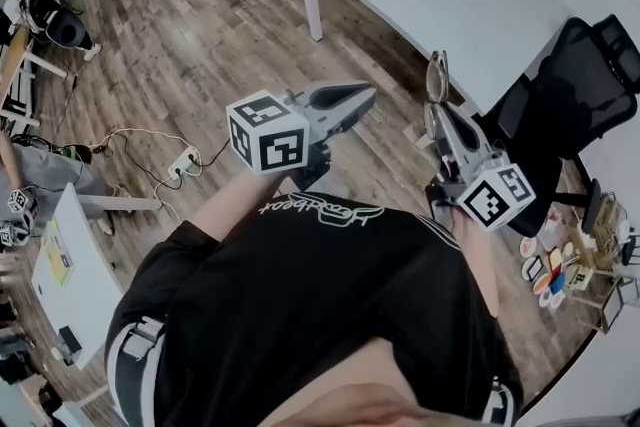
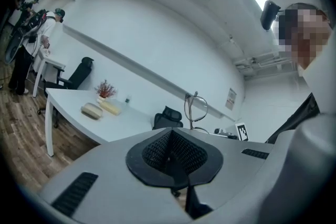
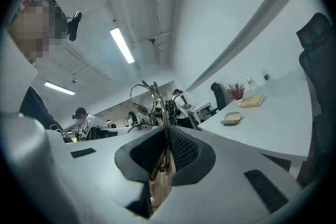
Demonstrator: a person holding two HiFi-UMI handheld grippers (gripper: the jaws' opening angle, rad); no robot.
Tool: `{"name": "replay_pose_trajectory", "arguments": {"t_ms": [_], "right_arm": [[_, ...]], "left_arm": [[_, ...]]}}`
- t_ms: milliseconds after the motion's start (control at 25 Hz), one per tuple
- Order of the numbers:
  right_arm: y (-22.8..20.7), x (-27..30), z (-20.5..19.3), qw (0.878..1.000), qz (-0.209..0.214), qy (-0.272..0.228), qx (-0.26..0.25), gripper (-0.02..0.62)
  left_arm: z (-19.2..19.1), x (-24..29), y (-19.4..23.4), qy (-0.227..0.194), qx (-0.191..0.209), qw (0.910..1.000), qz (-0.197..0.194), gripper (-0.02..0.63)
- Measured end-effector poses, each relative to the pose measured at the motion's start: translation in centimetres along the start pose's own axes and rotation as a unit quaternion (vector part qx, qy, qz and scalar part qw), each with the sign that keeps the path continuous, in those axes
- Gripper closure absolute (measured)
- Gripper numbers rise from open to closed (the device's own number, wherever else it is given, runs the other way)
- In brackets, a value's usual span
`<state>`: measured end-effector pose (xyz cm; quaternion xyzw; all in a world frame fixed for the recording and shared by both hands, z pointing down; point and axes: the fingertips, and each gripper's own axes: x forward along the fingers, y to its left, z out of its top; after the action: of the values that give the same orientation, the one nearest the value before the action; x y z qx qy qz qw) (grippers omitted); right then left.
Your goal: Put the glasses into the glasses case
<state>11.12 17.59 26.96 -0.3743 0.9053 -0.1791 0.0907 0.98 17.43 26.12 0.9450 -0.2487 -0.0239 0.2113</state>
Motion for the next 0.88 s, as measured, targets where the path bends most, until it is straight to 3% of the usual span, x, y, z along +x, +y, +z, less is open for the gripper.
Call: {"name": "replay_pose_trajectory", "arguments": {"t_ms": [400,880], "right_arm": [[-5.3,11.9,1.6,1.0,-0.008,0.017,-0.02,0.566],[-7.3,15.6,1.5,0.999,-0.021,0.025,-0.032,0.566]], "left_arm": [[4.8,1.6,12.2,0.0,-0.007,1.0,0.007,0.598],[5.5,2.0,16.8,-0.005,-0.017,0.9998,-0.001,0.598]]}}
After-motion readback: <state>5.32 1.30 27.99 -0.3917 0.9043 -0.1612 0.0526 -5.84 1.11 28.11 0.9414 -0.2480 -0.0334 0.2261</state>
